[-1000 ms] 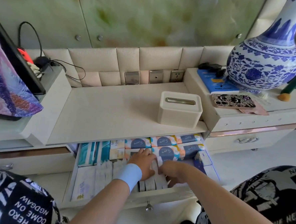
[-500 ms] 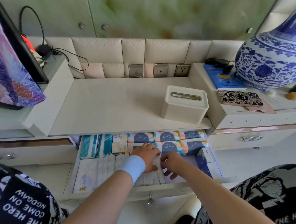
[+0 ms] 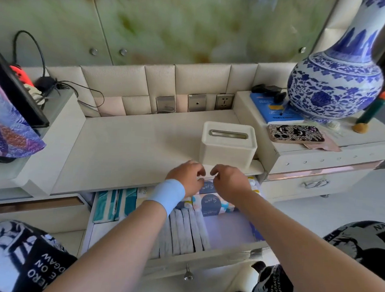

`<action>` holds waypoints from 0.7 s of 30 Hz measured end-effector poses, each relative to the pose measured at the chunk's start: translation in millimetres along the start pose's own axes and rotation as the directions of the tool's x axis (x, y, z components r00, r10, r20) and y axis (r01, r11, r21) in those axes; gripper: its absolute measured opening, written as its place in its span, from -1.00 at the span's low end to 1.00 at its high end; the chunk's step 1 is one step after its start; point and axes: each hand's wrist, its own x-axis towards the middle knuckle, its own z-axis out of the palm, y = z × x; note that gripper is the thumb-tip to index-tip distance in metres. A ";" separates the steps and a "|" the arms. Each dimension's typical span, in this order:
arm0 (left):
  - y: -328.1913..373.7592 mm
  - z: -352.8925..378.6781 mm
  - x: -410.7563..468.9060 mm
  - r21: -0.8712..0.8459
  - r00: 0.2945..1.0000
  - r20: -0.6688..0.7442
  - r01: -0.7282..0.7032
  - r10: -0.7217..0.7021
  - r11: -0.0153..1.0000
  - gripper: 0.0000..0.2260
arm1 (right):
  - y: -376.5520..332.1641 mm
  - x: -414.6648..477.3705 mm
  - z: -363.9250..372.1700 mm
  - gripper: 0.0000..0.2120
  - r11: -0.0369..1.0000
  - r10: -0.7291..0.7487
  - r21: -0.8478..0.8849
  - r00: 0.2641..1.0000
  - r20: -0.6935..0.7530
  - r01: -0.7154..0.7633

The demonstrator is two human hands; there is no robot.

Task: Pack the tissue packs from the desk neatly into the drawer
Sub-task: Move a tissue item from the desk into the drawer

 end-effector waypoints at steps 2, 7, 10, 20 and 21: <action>4.6 -15.4 16.1 -0.032 0.994 -0.108 -0.021 0.017 0.999 -0.77 | 2.3 15.8 -22.1 -0.67 0.989 -0.135 -0.081 0.980 -0.144 0.124; 16.3 -34.1 55.1 -0.140 0.970 -0.239 0.012 -0.045 0.990 -0.52 | 13.9 52.4 -63.7 -0.31 0.890 -0.244 -0.418 0.965 -0.099 0.182; 22.8 -34.9 68.2 -0.244 0.991 -0.068 0.097 -0.117 0.965 -0.37 | 22.7 67.2 -67.9 -0.10 0.873 -0.161 -0.455 0.984 0.078 0.179; 4.3 -14.5 37.4 -0.380 0.959 -0.220 0.081 -0.176 0.922 -0.78 | 16.5 52.5 -53.5 -0.40 0.863 -0.143 -0.488 0.990 0.009 0.130; 1.4 -10.7 29.4 -0.348 0.965 -0.197 0.098 -0.175 0.932 -0.81 | 16.9 46.9 -53.0 -0.40 0.872 -0.146 -0.471 0.989 0.012 0.135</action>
